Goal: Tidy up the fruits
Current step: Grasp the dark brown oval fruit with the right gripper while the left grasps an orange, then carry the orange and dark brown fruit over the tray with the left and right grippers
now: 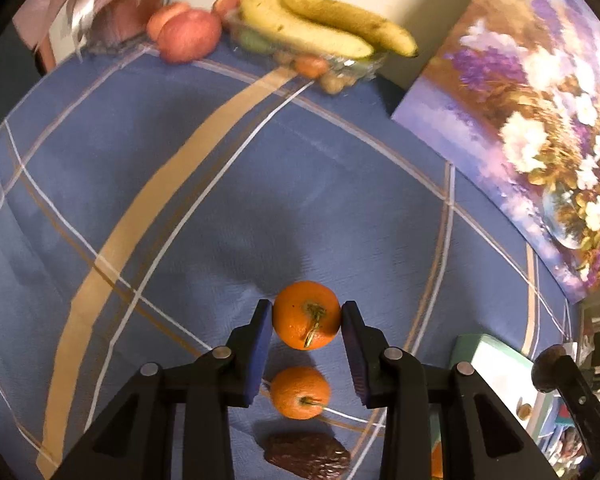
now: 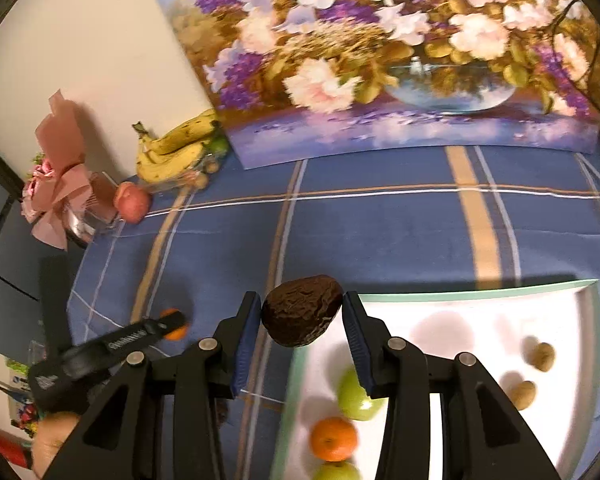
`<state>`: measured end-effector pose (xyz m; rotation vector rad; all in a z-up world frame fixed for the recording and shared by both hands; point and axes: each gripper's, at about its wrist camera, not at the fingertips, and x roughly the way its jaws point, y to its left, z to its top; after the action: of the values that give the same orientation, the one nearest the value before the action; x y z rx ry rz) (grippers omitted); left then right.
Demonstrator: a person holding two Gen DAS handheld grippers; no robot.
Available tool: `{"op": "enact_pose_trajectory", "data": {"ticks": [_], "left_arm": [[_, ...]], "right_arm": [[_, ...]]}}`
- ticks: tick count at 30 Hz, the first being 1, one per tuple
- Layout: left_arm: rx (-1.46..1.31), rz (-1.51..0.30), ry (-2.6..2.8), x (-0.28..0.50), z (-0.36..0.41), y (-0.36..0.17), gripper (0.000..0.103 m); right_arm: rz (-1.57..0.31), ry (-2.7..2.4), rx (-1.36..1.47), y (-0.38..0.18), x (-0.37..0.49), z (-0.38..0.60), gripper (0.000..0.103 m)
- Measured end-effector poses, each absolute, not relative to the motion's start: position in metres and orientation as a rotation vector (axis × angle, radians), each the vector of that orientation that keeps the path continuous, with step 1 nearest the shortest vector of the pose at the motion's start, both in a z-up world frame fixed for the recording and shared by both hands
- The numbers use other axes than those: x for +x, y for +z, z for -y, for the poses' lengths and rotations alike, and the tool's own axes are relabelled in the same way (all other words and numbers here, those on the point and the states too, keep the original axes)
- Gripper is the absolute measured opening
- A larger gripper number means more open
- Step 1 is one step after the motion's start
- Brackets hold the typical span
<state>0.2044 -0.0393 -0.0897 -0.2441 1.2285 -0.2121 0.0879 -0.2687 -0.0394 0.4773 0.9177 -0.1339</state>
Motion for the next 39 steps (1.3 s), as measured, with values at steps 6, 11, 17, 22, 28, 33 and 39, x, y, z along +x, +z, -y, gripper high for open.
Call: {"op": "enact_pose_trajectory", "data": {"ticks": [6, 11, 17, 22, 28, 33, 39], "left_arm": [[-0.189, -1.165, -0.238, 0.196, 0.055, -0.062, 0.037], [-0.14, -1.105, -0.262, 0.19, 0.068, -0.035, 0.037], [-0.116, -1.05, -0.318, 0.18, 0.088, -0.011, 0.037], [-0.122, -1.036, -0.401, 0.168, 0.108, 0.004, 0.037], [-0.107, -1.032, -0.483, 0.153, 0.132, 0.014, 0.037], [-0.09, -1.03, -0.522, 0.145, 0.146, 0.02, 0.037], [-0.064, -1.043, -0.564, 0.138, 0.163, 0.018, 0.037]], "right_arm": [[-0.916, -0.175, 0.474, -0.037, 0.076, 0.289, 0.044], [-0.918, -0.213, 0.452, -0.035, 0.065, 0.303, 0.044], [-0.91, -0.241, 0.436, -0.032, 0.052, 0.318, 0.044], [-0.9, -0.272, 0.429, -0.028, 0.042, 0.33, 0.044], [-0.9, -0.319, 0.417, -0.026, 0.031, 0.347, 0.044], [-0.898, -0.353, 0.429, -0.025, 0.021, 0.36, 0.044], [-0.892, -0.384, 0.441, -0.024, 0.012, 0.371, 0.044]]}}
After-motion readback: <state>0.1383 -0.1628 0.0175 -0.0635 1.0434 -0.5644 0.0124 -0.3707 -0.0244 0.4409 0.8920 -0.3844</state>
